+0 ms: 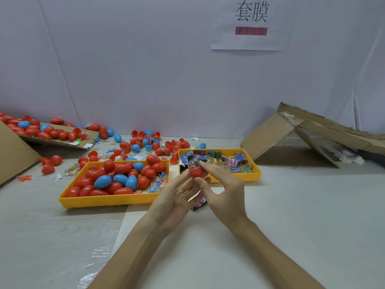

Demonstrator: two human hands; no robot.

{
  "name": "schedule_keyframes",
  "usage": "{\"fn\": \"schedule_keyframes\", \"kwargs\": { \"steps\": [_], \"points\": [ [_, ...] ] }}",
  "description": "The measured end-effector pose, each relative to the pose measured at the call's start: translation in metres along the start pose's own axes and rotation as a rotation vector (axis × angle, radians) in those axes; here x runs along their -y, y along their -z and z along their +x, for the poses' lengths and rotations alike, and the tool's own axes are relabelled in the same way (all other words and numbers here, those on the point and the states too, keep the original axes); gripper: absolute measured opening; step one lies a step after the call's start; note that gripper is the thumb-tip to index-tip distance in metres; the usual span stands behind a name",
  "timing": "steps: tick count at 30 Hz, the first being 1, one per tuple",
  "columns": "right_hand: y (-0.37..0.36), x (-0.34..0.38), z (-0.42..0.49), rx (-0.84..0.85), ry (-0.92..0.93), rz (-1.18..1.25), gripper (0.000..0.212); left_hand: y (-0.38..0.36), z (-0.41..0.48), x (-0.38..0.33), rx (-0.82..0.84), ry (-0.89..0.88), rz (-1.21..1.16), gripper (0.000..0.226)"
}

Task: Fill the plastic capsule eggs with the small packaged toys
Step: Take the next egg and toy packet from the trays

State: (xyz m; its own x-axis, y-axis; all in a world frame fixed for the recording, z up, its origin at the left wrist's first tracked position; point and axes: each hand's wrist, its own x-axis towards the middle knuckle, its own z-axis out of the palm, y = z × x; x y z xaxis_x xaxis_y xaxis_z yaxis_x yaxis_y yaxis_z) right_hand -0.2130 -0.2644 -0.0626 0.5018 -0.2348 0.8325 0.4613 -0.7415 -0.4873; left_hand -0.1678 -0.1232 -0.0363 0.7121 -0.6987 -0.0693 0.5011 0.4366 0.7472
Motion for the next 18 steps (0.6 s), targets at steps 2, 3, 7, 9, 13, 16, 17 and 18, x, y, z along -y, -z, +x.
{"fn": "schedule_keyframes", "kwargs": {
  "steps": [2,3,7,9,13,16,17,18],
  "points": [
    [0.0003,-0.0006,0.0004,0.019,0.027,-0.003,0.04,-0.0008,-0.0001,-0.0007,0.006,-0.008,0.028,0.03],
    [0.0002,-0.0004,0.0005,0.025,0.035,-0.002,0.04,-0.0012,-0.0003,-0.0009,0.006,-0.018,0.047,0.032],
    [-0.0006,0.0004,0.0001,0.002,0.028,0.012,0.042,-0.0013,-0.0002,-0.0007,0.012,-0.035,0.076,0.03],
    [-0.0005,-0.0009,-0.0001,-0.006,0.027,0.0,0.039,-0.0004,0.0003,-0.0001,0.007,-0.03,0.068,0.029],
    [-0.0005,-0.0038,-0.0008,-0.033,0.04,-0.026,0.035,0.0005,0.0011,0.0013,-0.007,-0.03,0.074,0.029],
    [-0.0006,-0.0036,-0.0009,-0.055,0.042,-0.042,0.031,0.0013,0.0016,0.0022,-0.005,-0.029,0.088,0.029],
    [-0.0002,-0.0038,-0.0008,-0.064,0.037,-0.042,0.029,0.0015,0.0015,0.0026,-0.002,-0.028,0.09,0.028],
    [0.0004,-0.004,-0.0003,-0.07,0.029,-0.035,0.028,0.0015,0.0017,0.0029,0.001,-0.025,0.092,0.028]
  ]
}}
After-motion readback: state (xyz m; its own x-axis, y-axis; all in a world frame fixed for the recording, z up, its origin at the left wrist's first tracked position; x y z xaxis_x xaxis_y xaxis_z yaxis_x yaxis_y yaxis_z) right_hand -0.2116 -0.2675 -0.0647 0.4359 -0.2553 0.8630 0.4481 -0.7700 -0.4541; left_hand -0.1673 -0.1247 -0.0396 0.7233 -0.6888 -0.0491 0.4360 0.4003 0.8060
